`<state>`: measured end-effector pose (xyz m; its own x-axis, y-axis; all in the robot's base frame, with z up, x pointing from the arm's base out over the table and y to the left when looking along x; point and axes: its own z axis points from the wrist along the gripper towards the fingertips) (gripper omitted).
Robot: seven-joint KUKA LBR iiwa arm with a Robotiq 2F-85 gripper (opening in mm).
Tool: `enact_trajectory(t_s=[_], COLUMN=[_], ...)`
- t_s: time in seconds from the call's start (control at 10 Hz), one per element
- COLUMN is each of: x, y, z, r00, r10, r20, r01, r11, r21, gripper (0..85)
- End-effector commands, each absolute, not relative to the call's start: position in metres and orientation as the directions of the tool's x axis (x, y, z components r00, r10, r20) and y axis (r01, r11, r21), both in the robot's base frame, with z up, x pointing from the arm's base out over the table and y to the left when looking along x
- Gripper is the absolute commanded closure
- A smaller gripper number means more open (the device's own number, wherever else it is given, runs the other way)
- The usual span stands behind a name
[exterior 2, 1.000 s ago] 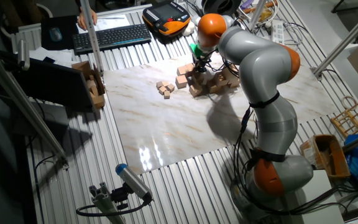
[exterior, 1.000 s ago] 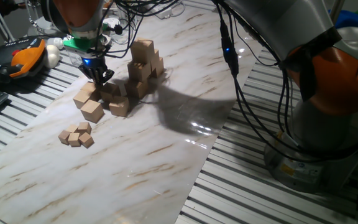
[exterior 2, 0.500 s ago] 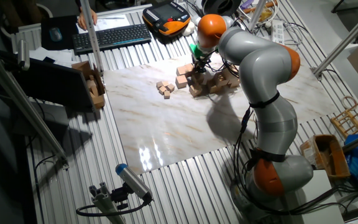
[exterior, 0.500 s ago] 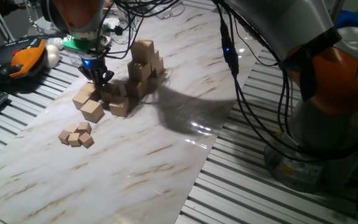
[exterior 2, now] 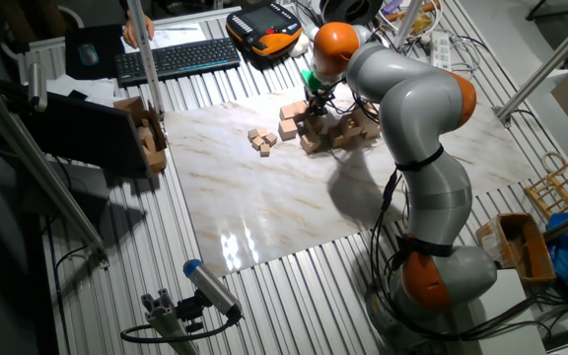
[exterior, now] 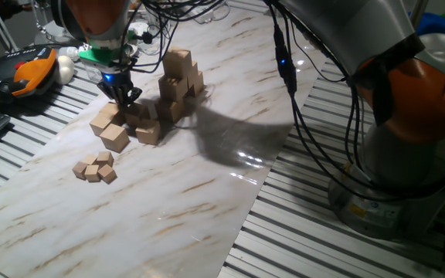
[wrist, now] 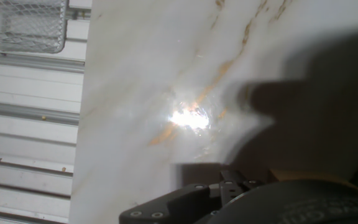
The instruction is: Stack the blocks into a pyramid shape
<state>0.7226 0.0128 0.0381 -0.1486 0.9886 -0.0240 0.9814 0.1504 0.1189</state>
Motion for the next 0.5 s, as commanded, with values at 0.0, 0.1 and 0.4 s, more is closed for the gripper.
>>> enact_trajectory(t_s=[0.0,0.1,0.4], x=[0.723,0.723,0.721], y=[0.01,0.007,0.002], z=[0.04,0.043,0.058], r00=[-0.154,-0.158,-0.166], r10=[0.988,0.987,0.986], r20=[-0.021,-0.017,-0.013], r01=[0.981,0.98,0.98], r11=[0.155,0.159,0.166], r21=[0.118,0.117,0.113], gripper=[85.0,85.0,85.0])
